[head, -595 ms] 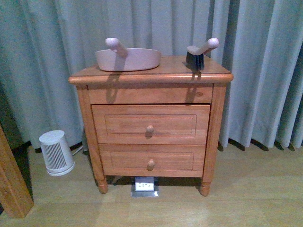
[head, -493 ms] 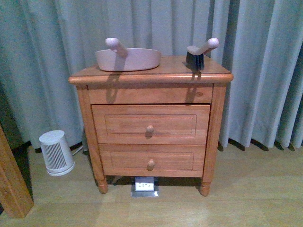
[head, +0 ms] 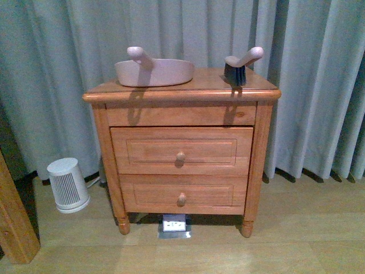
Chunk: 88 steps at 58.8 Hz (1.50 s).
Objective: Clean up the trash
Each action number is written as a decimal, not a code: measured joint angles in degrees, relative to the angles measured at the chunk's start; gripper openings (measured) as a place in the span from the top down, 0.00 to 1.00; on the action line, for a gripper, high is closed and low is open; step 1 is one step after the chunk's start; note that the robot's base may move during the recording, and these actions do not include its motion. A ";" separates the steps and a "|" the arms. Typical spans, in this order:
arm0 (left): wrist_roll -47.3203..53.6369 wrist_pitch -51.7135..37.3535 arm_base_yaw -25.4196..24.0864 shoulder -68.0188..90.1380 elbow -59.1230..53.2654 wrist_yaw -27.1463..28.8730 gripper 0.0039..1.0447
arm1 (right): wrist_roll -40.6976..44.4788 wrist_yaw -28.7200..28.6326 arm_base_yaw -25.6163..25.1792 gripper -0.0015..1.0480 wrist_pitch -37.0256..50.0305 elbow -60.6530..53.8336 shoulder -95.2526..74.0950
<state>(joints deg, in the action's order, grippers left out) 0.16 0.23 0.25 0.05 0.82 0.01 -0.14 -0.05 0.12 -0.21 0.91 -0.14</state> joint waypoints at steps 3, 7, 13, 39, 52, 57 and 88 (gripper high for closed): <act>0.00 0.00 0.00 0.00 0.00 0.00 0.07 | 0.00 0.00 0.00 0.07 0.00 0.00 0.00; 0.00 0.00 0.00 0.00 0.00 0.00 0.07 | -0.02 0.00 0.00 0.07 0.00 0.00 0.00; 0.00 0.00 0.00 0.00 0.00 0.00 0.07 | 0.00 0.00 0.00 0.07 0.00 0.00 0.00; 0.00 0.00 0.00 0.00 0.00 0.00 0.07 | -0.02 0.00 0.00 0.07 0.00 0.00 0.00; 0.00 0.00 0.00 0.00 0.00 0.02 0.07 | -0.02 0.02 0.00 0.07 0.00 0.00 0.02; 0.00 0.00 0.00 0.00 0.00 0.02 0.07 | 0.00 0.00 0.00 0.07 0.00 0.00 0.02; 0.00 0.00 0.00 0.00 0.00 0.00 0.07 | -0.02 0.02 0.00 0.07 0.00 0.00 0.02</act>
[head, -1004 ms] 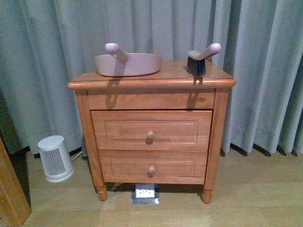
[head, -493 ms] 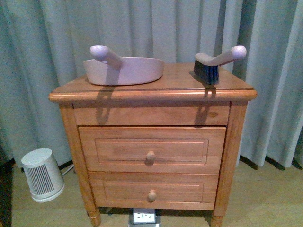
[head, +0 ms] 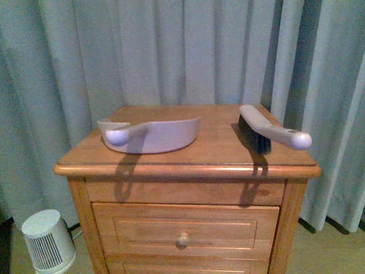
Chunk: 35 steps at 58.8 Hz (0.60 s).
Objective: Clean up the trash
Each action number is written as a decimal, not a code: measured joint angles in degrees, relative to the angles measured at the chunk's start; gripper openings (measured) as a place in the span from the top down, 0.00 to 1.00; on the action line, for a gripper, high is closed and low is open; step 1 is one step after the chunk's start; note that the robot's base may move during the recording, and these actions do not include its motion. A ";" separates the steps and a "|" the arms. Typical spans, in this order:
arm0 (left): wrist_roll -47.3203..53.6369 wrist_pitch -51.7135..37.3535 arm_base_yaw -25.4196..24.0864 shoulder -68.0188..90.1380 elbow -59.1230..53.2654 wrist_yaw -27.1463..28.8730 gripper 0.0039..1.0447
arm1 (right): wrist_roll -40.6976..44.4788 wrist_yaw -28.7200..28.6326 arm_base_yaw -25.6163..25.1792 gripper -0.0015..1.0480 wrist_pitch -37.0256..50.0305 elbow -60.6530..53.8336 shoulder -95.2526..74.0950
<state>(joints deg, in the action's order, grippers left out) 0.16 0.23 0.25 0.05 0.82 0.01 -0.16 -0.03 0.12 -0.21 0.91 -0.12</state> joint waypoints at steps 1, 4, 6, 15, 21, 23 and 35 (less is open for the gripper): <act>0.00 0.00 0.00 0.00 0.00 0.00 0.07 | 0.02 -0.04 0.00 0.07 0.00 0.00 0.00; 0.00 0.00 0.00 0.00 0.00 -0.02 0.07 | 0.00 -0.02 0.00 0.07 0.00 0.00 0.00; 0.00 0.00 0.00 0.00 0.00 0.00 0.07 | -0.02 0.00 0.00 0.07 0.00 0.00 0.00; -2.36 3.48 0.09 4.11 1.88 -0.28 0.07 | 0.00 0.00 0.00 0.07 0.00 0.00 0.00; -0.72 -1.51 0.48 19.02 6.43 -1.31 0.07 | 0.00 -0.02 0.00 0.07 0.00 0.00 0.00; 0.68 -3.34 0.94 24.98 9.51 -1.01 0.07 | 0.02 0.00 0.00 0.07 0.00 0.00 0.00; 9.75 3.98 9.42 56.30 35.60 5.75 0.07 | 0.00 0.00 0.00 0.07 0.00 0.00 0.00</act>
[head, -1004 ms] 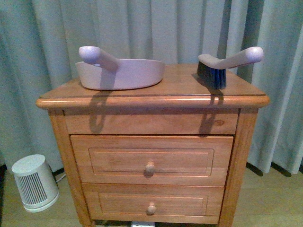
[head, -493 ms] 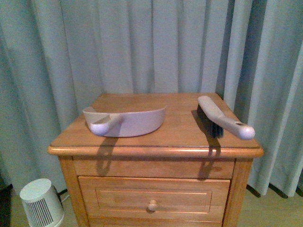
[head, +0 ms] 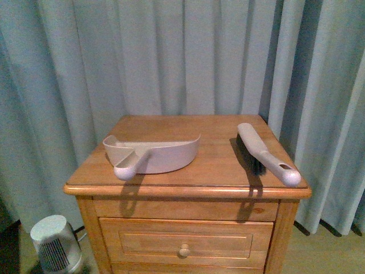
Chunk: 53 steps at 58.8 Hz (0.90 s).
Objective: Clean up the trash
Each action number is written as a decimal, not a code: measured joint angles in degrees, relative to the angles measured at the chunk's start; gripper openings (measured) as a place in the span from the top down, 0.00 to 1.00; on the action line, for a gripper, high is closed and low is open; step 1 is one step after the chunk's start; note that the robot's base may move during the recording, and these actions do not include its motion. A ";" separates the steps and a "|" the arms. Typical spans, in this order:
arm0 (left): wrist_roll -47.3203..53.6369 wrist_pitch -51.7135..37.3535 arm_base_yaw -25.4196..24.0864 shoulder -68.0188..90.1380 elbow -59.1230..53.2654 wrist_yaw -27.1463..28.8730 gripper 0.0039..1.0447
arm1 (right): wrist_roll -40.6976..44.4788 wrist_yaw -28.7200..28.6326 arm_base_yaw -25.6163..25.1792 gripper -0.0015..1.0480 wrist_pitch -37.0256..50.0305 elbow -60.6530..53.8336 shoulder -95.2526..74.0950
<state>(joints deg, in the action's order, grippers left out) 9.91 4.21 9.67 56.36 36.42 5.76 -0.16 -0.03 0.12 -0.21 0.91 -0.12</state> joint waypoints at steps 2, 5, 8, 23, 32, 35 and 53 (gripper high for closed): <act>0.00 2.69 1.75 4.52 4.98 1.38 0.07 | 0.00 -0.02 0.00 0.07 0.00 0.00 0.00; -0.42 5.79 3.87 9.81 11.04 2.97 0.07 | 0.02 -0.02 0.00 0.07 0.00 0.00 0.00; -1.40 8.68 6.23 15.76 17.90 4.68 0.07 | 0.00 0.00 0.00 0.07 0.00 0.00 0.00; -8.35 17.29 13.31 37.88 39.63 8.28 0.07 | 0.00 0.00 0.00 0.07 0.00 0.00 0.00; -11.74 18.93 15.02 45.64 44.04 9.25 0.07 | 0.00 -0.02 0.00 0.07 0.00 0.00 0.00; -12.48 19.02 15.41 47.82 45.29 9.38 0.07 | 0.02 -0.02 0.00 0.07 0.00 0.00 0.00; -14.34 19.02 15.39 56.19 49.94 9.88 0.07 | 0.02 0.00 0.00 0.07 0.00 0.00 0.00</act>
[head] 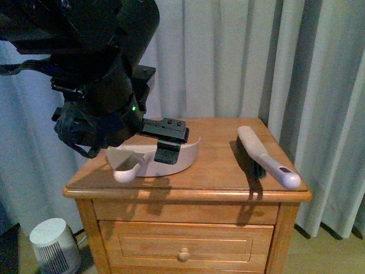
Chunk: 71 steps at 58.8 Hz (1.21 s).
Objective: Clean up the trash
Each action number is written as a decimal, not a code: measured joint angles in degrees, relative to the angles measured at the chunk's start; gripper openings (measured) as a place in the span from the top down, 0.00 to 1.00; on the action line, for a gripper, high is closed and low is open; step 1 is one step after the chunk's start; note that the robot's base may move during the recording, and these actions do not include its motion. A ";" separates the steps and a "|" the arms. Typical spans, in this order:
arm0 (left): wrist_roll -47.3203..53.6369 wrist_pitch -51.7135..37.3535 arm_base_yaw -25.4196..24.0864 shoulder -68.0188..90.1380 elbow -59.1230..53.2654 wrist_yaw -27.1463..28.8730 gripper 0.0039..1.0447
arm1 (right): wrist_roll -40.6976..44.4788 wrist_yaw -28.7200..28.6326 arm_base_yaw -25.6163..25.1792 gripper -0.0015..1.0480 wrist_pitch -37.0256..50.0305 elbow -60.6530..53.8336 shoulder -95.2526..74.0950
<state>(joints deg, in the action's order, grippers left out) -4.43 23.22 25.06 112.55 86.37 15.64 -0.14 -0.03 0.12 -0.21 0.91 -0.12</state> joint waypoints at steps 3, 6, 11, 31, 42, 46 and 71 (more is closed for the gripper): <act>0.00 -0.17 -0.13 0.92 0.35 0.04 0.07 | -0.02 -0.02 0.00 0.07 0.00 0.00 0.00; -0.17 -0.42 -0.26 1.84 0.52 0.02 0.07 | 0.00 -0.02 0.00 0.07 0.00 0.00 0.00; -0.42 -0.74 -0.50 3.21 0.72 0.00 0.07 | 0.00 -0.02 0.00 0.07 0.00 0.00 0.00; -0.90 -1.53 -0.85 5.70 0.94 -0.17 0.09 | -0.02 0.00 0.00 0.07 0.00 0.00 0.00; -0.81 -2.14 -0.83 5.97 0.94 -0.13 0.39 | 0.00 0.00 0.00 0.07 0.00 0.00 0.00; -0.35 -3.02 -0.74 5.97 0.94 -0.50 0.57 | -0.02 0.00 0.00 0.07 0.00 0.00 0.00; 2.91 -17.27 -0.68 -0.74 -6.45 -1.70 0.73 | 0.00 -0.02 0.00 0.07 0.00 0.00 0.00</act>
<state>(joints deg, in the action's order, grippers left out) -1.52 5.96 24.38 111.81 79.92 13.93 -0.14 -0.05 0.12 -0.21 0.91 -0.12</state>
